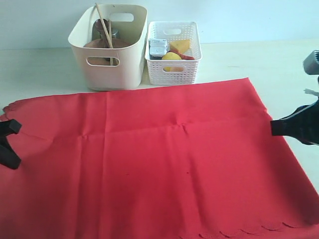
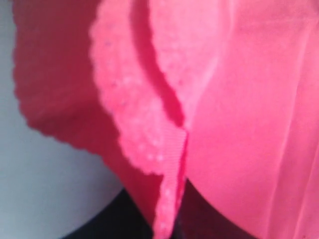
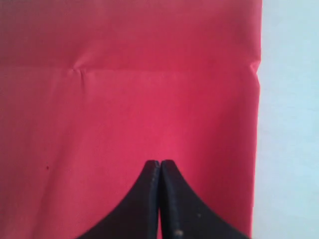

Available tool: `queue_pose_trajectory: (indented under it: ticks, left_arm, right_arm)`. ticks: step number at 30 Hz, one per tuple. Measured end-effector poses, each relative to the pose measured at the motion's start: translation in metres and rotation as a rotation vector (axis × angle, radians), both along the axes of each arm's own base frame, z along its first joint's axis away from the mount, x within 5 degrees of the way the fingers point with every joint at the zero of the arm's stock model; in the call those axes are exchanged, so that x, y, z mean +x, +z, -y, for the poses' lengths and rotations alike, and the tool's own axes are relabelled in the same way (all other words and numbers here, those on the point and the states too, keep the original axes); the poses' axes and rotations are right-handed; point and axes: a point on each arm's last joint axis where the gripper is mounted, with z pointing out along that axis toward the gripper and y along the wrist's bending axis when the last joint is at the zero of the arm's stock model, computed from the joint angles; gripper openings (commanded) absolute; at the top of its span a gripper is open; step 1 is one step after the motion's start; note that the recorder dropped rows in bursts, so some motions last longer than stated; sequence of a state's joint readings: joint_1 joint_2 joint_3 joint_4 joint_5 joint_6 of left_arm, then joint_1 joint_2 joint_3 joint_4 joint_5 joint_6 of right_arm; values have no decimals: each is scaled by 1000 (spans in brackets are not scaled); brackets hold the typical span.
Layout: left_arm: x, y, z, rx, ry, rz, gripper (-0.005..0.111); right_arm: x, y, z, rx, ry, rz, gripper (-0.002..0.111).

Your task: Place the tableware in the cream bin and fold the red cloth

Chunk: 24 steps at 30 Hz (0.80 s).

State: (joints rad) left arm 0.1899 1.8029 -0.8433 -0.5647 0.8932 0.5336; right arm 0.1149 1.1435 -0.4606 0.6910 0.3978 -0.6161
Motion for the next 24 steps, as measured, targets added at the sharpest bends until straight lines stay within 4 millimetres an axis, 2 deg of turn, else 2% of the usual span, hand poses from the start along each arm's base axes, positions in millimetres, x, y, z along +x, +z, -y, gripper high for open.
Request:
queue_pose_trajectory:
  ticks: [4,8,14,20,24]
  left_arm:
    - [-5,12,-18,55,53,10,1]
    - [-9,22,-25,101,53,29,1]
    - [-11,34,-23,92,37,29,1]
    - [-9,53,-22,72,20,47,1]
    - [-8,63,-19,50,11,56,1]
  right_arm:
    - [15,-10,-7,27,41,-54,0]
    - [33,-20,-22,16,112,-95,0]
    - [55,-42,-50,-50,199,-143,0]
    - [67,-69,-53,-88,181,-246,0]
    - [74,-77,-55,-93,172,-271,0]
